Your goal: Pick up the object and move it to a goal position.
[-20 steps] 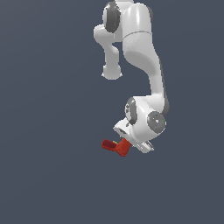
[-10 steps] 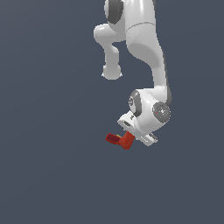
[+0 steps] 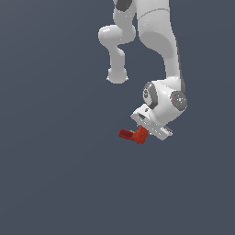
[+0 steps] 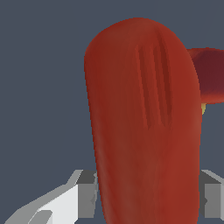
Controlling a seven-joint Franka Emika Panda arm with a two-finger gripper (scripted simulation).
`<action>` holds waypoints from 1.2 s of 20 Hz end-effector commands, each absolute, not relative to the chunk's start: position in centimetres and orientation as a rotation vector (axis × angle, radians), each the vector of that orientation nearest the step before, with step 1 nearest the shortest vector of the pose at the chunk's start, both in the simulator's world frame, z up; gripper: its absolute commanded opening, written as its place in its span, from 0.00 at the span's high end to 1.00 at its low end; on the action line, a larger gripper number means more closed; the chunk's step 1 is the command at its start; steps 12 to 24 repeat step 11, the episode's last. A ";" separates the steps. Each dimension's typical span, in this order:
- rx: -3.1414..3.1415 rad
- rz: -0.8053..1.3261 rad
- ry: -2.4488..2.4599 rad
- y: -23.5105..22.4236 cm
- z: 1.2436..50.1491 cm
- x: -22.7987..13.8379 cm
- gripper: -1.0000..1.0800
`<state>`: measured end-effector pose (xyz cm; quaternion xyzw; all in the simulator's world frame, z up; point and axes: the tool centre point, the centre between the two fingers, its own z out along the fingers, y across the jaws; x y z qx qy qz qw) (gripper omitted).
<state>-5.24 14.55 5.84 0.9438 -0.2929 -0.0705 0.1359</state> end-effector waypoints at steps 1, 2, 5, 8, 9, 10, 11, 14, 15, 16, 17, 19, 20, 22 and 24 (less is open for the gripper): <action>2.735 -0.199 -0.850 15.4 6.5 -6.4 1.00; 2.735 -0.199 -0.850 15.7 6.6 -6.8 1.00; 2.735 -0.199 -0.850 16.5 7.0 -7.8 1.00; 2.734 -0.199 -0.851 16.9 7.2 -8.4 1.00; 2.734 -0.199 -0.851 17.0 7.3 -8.5 1.00; 2.734 -0.199 -0.851 17.1 7.3 -8.6 1.00; 2.734 -0.199 -0.851 17.1 7.3 -8.6 1.00; 2.734 -0.199 -0.851 17.1 7.3 -8.6 1.00; 2.734 -0.199 -0.851 17.1 7.3 -8.6 1.00; 2.734 -0.199 -0.851 17.1 7.3 -8.6 1.00; 2.734 -0.199 -0.851 17.1 7.3 -8.6 1.00; 2.734 -0.199 -0.851 17.1 7.3 -8.6 1.00; 2.734 -0.199 -0.851 17.1 7.3 -8.6 1.00; 2.734 -0.199 -0.851 17.1 7.3 -8.6 1.00; 2.734 -0.199 -0.851 17.1 7.3 -8.6 1.00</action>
